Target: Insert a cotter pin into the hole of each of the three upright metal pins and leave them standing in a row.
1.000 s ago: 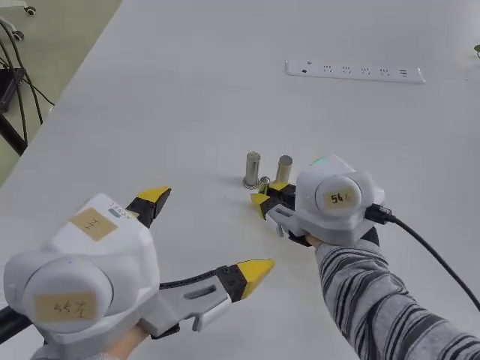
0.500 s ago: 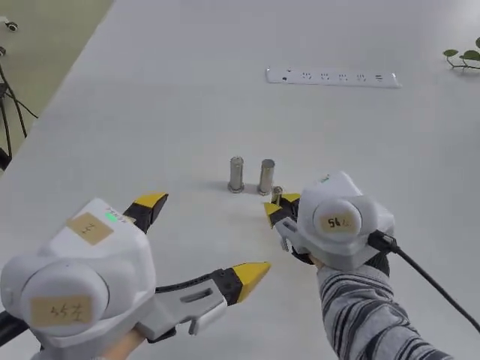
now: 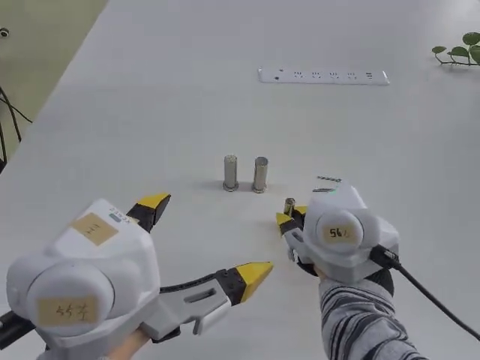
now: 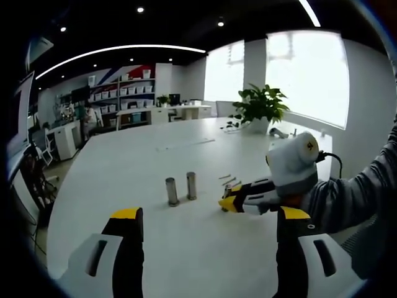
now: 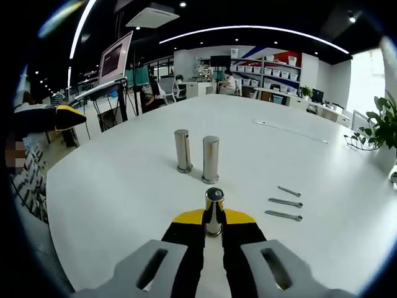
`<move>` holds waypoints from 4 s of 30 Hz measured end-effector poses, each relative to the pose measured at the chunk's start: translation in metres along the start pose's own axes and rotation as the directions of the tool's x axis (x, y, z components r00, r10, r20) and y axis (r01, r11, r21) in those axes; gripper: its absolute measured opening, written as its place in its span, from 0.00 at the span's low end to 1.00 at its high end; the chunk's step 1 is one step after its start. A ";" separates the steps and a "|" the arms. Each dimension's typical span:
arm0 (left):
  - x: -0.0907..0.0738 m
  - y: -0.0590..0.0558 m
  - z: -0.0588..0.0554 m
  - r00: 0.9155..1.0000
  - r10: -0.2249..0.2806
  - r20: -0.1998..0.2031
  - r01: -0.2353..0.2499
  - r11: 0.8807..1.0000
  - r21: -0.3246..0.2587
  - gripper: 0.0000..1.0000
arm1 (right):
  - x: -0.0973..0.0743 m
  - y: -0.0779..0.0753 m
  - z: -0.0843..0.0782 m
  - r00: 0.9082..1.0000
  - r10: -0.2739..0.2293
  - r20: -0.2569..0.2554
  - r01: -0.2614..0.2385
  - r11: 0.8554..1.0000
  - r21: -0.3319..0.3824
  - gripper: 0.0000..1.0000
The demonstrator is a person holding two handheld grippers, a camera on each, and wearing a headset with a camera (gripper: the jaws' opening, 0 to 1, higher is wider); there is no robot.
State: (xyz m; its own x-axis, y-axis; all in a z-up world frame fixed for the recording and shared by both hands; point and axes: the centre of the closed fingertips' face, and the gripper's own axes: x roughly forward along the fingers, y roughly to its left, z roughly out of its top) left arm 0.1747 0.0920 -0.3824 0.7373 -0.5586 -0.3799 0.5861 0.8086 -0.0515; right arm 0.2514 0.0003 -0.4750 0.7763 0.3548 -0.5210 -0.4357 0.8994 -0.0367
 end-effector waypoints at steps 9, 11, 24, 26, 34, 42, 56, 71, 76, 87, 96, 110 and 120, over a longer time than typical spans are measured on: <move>-0.001 0.000 0.001 1.000 0.014 -0.008 -0.014 1.000 0.008 0.86 | -0.003 -0.002 -0.001 0.999 -0.033 0.008 0.032 0.999 0.041 0.04; -0.001 -0.001 0.002 1.000 0.014 -0.006 -0.014 1.000 0.006 0.86 | -0.002 -0.001 -0.001 0.999 -0.031 0.009 0.031 0.999 0.031 0.05; -0.002 -0.005 0.002 1.000 0.013 -0.023 -0.012 1.000 0.028 0.86 | -0.006 0.000 -0.004 1.000 -0.002 0.014 0.001 0.999 0.040 0.18; -0.002 -0.005 0.002 1.000 0.011 -0.024 -0.011 1.000 0.028 0.86 | -0.009 -0.001 -0.004 1.000 0.004 0.015 -0.005 0.999 0.043 0.20; -0.004 -0.005 0.005 1.000 0.017 -0.017 -0.016 1.000 0.019 0.87 | -0.029 -0.013 0.000 0.999 0.032 0.025 -0.033 0.999 0.026 0.25; -0.006 0.000 0.006 0.999 0.033 -0.019 -0.033 0.999 0.024 0.88 | -0.047 -0.030 -0.007 0.996 0.085 -0.011 -0.085 0.996 0.004 0.27; -0.002 0.005 0.005 0.999 0.041 -0.018 -0.041 0.999 0.034 0.88 | -0.039 -0.073 0.001 0.977 0.174 -0.123 -0.183 0.981 -0.069 0.25; 0.000 0.012 0.005 0.998 0.058 -0.017 -0.057 0.998 0.028 0.86 | -0.005 -0.102 0.008 0.941 0.208 -0.268 -0.247 0.962 -0.121 0.22; 0.001 0.013 0.002 0.998 0.063 -0.026 -0.062 0.998 0.021 0.83 | 0.007 -0.109 0.008 0.929 0.216 -0.302 -0.267 0.954 -0.139 0.22; 0.005 0.015 -0.002 0.997 0.065 -0.035 -0.065 0.998 0.003 0.83 | 0.027 -0.119 -0.001 0.890 0.249 -0.381 -0.318 0.939 -0.129 0.16; 0.007 0.015 -0.005 0.997 0.061 -0.046 -0.062 0.998 -0.005 0.85 | 0.031 -0.111 -0.005 0.846 0.287 -0.449 -0.405 0.894 -0.193 0.09; 0.007 0.020 -0.005 0.997 0.053 -0.061 -0.054 0.998 -0.011 0.88 | 0.036 -0.110 -0.003 0.797 0.271 -0.540 -0.496 0.804 -0.328 0.03; 0.007 0.019 -0.006 0.997 0.038 -0.065 -0.039 0.999 -0.015 0.88 | 0.038 -0.111 -0.004 0.772 0.278 -0.572 -0.538 0.766 -0.353 0.00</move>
State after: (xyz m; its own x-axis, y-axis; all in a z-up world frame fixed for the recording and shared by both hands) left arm 0.1890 0.1040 -0.3915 0.7355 -0.5145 -0.4409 0.5521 0.8323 -0.0503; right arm 0.3275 -0.0870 -0.4943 0.2174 0.3775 -0.9001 -0.9118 0.4077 -0.0492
